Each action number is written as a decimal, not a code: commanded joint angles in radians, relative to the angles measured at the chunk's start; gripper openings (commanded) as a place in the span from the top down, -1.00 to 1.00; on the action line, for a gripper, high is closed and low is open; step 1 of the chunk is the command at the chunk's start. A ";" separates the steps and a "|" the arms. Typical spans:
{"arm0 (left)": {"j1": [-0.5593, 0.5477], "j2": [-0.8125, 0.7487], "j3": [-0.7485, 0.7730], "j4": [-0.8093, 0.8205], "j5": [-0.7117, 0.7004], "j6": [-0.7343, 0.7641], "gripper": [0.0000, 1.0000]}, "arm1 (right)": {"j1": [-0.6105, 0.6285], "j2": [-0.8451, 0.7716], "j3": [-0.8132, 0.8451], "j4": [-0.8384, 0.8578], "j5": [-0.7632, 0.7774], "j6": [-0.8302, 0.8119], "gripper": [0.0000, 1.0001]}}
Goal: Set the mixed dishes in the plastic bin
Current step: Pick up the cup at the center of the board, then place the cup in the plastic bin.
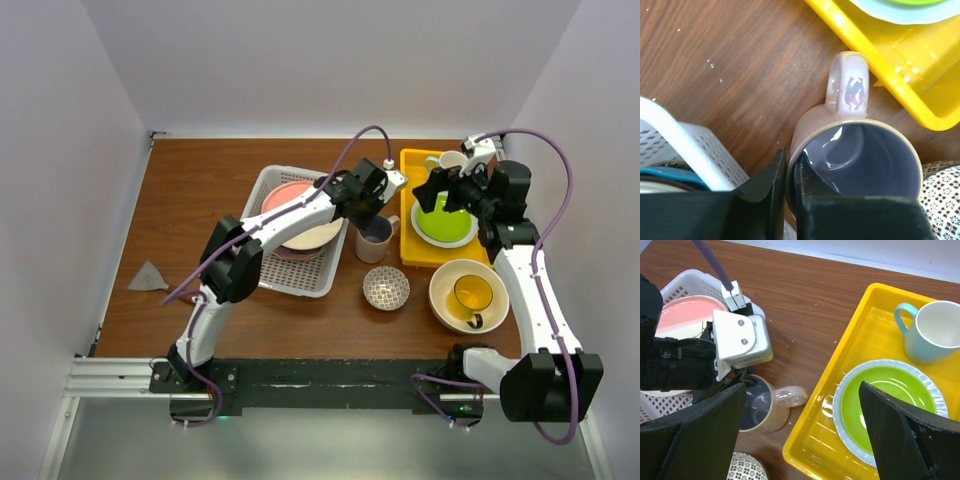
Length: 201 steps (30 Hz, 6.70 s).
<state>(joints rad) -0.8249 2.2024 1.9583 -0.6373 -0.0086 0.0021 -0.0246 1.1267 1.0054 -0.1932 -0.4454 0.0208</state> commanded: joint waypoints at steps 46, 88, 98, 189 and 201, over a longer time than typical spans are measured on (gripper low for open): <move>0.033 -0.687 -0.248 0.085 0.019 -0.033 1.00 | -0.031 -0.007 0.012 -0.009 -0.145 -0.051 -0.97; 0.036 -0.949 -0.565 -0.079 -0.083 0.021 1.00 | -0.038 0.002 0.002 -0.017 -0.222 -0.088 -0.96; 0.063 -0.885 -0.618 -0.059 -0.037 -0.022 1.00 | -0.040 -0.001 0.004 -0.017 -0.220 -0.088 -0.96; 0.190 -1.014 -0.740 0.097 -0.060 -0.056 -1.00 | -0.057 0.001 0.007 -0.032 -0.285 -0.124 -0.96; 0.303 -1.124 -0.872 0.228 -0.097 -0.054 -1.00 | -0.057 0.002 0.004 -0.051 -0.380 -0.183 -0.96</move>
<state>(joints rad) -0.5495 1.1126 1.1336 -0.4942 -0.0811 -0.0628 -0.0746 1.1267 1.0054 -0.2329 -0.7612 -0.1234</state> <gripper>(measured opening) 0.997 0.983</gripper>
